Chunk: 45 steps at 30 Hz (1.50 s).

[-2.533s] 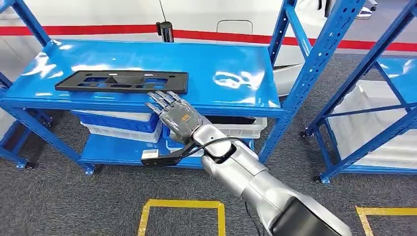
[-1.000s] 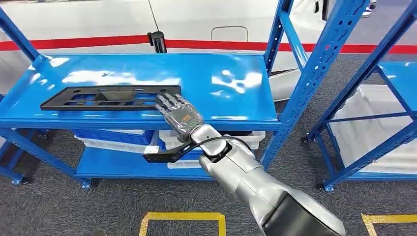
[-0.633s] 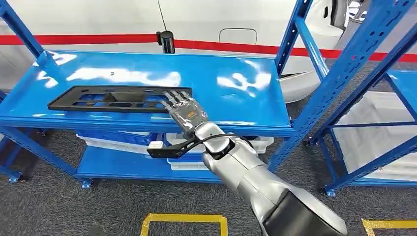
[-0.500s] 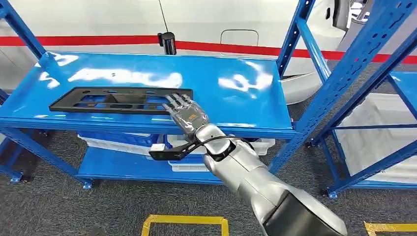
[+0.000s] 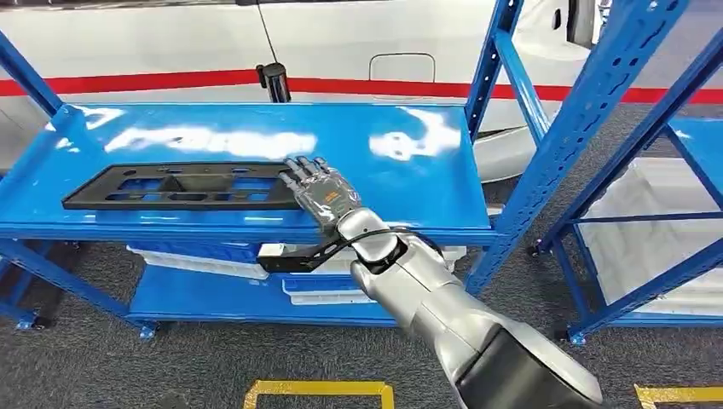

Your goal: Take the parts from the cabinet and place them on the table.

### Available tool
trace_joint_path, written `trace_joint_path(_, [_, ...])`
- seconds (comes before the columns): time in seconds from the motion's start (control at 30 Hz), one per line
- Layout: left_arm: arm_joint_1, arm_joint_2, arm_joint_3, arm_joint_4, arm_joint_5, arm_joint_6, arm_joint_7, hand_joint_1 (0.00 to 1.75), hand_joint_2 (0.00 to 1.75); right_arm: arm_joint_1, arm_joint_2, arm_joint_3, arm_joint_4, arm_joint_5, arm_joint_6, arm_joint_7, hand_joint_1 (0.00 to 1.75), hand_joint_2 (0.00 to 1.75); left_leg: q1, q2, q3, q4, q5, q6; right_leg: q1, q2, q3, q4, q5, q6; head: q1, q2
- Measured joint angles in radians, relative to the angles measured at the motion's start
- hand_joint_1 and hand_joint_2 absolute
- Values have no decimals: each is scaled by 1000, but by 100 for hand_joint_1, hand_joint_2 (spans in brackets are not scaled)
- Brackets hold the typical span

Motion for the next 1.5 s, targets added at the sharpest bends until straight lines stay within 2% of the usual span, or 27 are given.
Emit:
trace_joint_path(0.03, [0, 0, 0, 0, 0, 0, 0, 0, 0, -1, 0, 0, 0, 0, 1, 0, 0, 175, 3, 2, 41, -85, 41, -1, -1, 0, 6, 1, -5, 6, -1, 0])
trace_joint_path(0.07, [0, 0, 0, 0, 0, 0, 0, 0, 0, -3, 0, 0, 0, 0, 2, 0, 0, 175, 4, 4, 65, -136, 47, -3, 6, 0, 7, 4, -10, 13, 0, 0])
trace_joint_path(0.2, [-1, -1, 0, 0, 0, -1, 0, 0, 0, -9, 0, -1, 0, 0, 5, 4, 0, 175, -12, -4, 66, -141, 37, 31, 10, 1, 5, -1, -18, 33, 4, 0])
trace_joint_path(0.27, [-2, -2, 0, 0, 0, -1, -2, 0, 0, -12, -1, -2, -3, -1, 5, 6, 0, 175, -7, -3, 75, -148, 42, 45, 7, -4, -14, 39, -38, 41, 3, 0])
trace_joint_path(0.3, [-2, -2, 0, 0, 0, -1, -2, 0, 0, -14, -2, -2, -4, -2, 6, 8, 0, 175, -7, -3, 77, -148, 39, 54, 7, -4, -45, 99, -65, 36, 6, 0])
trace_joint_path(0.37, [-2, 1, 0, 0, 0, -1, -2, 0, 0, -13, -2, -2, -4, -2, 11, 10, 0, 175, -9, -3, 79, -148, 35, 61, 7, -4, -140, 273, -128, 27, 7, 0])
trace_joint_path(0.4, [-1, 1, 0, 0, 0, -1, -2, 0, 0, -10, -3, -2, -4, -3, 11, 10, 0, 175, -10, -3, 80, -147, 33, 62, 7, -4, -174, 329, -137, 30, 8, 0])
trace_joint_path(0.43, [-1, 1, 0, 0, 0, -1, -2, 0, 0, -8, -3, -1, -4, -3, 11, 10, 0, 175, -11, -4, 82, -147, 31, 62, 7, -4, -186, 338, -129, 34, 6, 0])
trace_joint_path(0.5, [-1, 0, 0, 0, 0, -2, -2, 0, 0, -8, -2, -1, -5, -5, 11, 11, 0, 175, -12, -8, 90, -147, 25, 58, 7, -4, -143, 228, -69, 47, 7, 0])
trace_joint_path(0.53, [-1, -1, 0, 0, 0, -2, -2, 0, 0, -9, -2, -1, -6, -6, 11, 12, 0, 175, -12, -9, 98, -147, 20, 55, 7, -4, -92, 118, -23, 51, 7, 0])
trace_joint_path(0.57, [-1, -2, 0, 0, 0, -2, -2, 0, 0, -9, -2, -1, -8, -6, 11, 12, 0, 175, -12, -9, 101, -148, 16, 51, 9, -5, -56, 37, 5, 46, 9, 0])
trace_joint_path(0.6, [-2, -2, 0, 0, 0, -3, -2, 0, 0, -11, -2, -1, -9, -7, 11, 12, 0, 175, -23, -10, 101, -142, 8, 43, 16, -5, -38, 15, 15, 39, 8, 0])
trace_joint_path(0.7, [-2, -2, 0, 0, 0, -3, -6, 0, 0, -11, -1, -1, -9, -11, 10, 13, 0, 175, -15, -8, 107, -151, 6, 33, 14, -4, -40, 14, 15, 30, 8, 0])
trace_joint_path(0.77, [-2, -2, 0, 0, 2, -3, -7, 0, 0, -11, 0, -1, -10, -13, 10, 13, 0, 175, -14, -6, 109, -148, 5, 52, 10, -2, -36, 9, 21, 29, 7, 0])
trace_joint_path(0.93, [-2, 0, 0, 0, 13, -3, -25, 0, 0, -10, -1, -1, -10, -21, 6, 12, 0, 175, -12, -3, 117, -162, 6, 48, 13, 1, -37, 9, 19, 25, 7, 0])
trace_joint_path(0.97, [-1, 0, 1, 0, 19, -6, -37, 0, 0, -10, -1, -2, -9, -23, 3, 10, 56, 175, -12, -3, 118, -164, 6, 48, 13, 1, -37, 9, 18, 24, 7, 0])
trace_joint_path(1.0, [-1, 0, 2, 0, 24, -9, -51, 0, 0, -10, -1, -2, -9, -25, 1, 9, 134, 175, -12, -2, 119, -165, 6, 47, 14, 1, -37, 9, 18, 23, 6, 0])
trace_joint_path(1.03, [-2, 0, 2, 0, 32, -12, -66, 0, 0, -10, -1, -3, -8, -28, -3, 8, 129, 175, -12, -2, 119, -165, 7, 45, 14, 1, -37, 9, 17, 23, 7, 0])
trace_joint_path(1.07, [-2, 0, 3, 0, 33, -12, -76, 0, 0, -10, -1, -5, -7, -30, -8, 5, 98, 175, -11, -2, 120, -167, 7, 39, 14, 1, -37, 9, 17, 22, 7, 0])
trace_joint_path(1.1, [-2, 0, 4, 0, 36, -12, -83, 0, 0, -10, -1, -6, -6, -30, -11, 1, 129, 175, -11, -2, 120, -168, 7, 35, 15, 1, -37, 9, 17, 22, 7, 0])
trace_joint_path(1.17, [-2, -1, 12, 0, 47, -15, -96, 0, 0, -10, -1, -9, -1, -26, -19, -9, 129, 175, -11, -2, 120, -168, 8, 30, 14, 1, -36, 9, 17, 22, 7, 0])
trace_joint_path(1.2, [-2, -1, 15, 0, 55, -19, -98, 0, 0, -10, -2, -10, 1, -24, -22, -11, 112, 175, -11, -2, 120, -168, 8, 29, 14, 1, -36, 9, 18, 22, 7, 0])
trace_joint_path(1.23, [-2, -1, 18, 0, 57, -25, -101, 0, 0, -9, -2, -10, 3, -23, -26, -12, 112, 175, -11, -2, 120, -168, 8, 28, 14, 1, -36, 9, 18, 22, 7, 0])
trace_joint_path(1.27, [-2, -1, 21, 0, 61, -29, -104, 0, 0, -9, -2, -10, 4, -23, -28, -13, 91, 175, -12, -2, 120, -168, 9, 28, 14, 1, -36, 9, 18, 22, 8, 0])
trace_joint_path(1.3, [-2, -1, 25, 0, 66, -36, -109, 0, 0, -8, -2, -10, 5, -23, -31, -16, 133, 175, -12, -2, 120, -168, 9, 28, 14, 1, -36, 9, 18, 22, 8, 0])
trace_joint_path(1.37, [-2, -1, 27, 0, 66, -35, -117, 0, 0, -7, -2, -13, 6, -21, -40, -24, 122, 175, -13, -2, 120, -168, 9, 28, 13, 1, -36, 9, 18, 22, 8, 0])
trace_joint_path(1.5, [-3, -1, 33, 0, 68, -25, -124, 0, 0, -6, -1, -19, 6, -16, -47, -31, 159, 175, -15, -2, 120, -168, 9, 28, 10, 1, -36, 9, 18, 22, 8, 0])
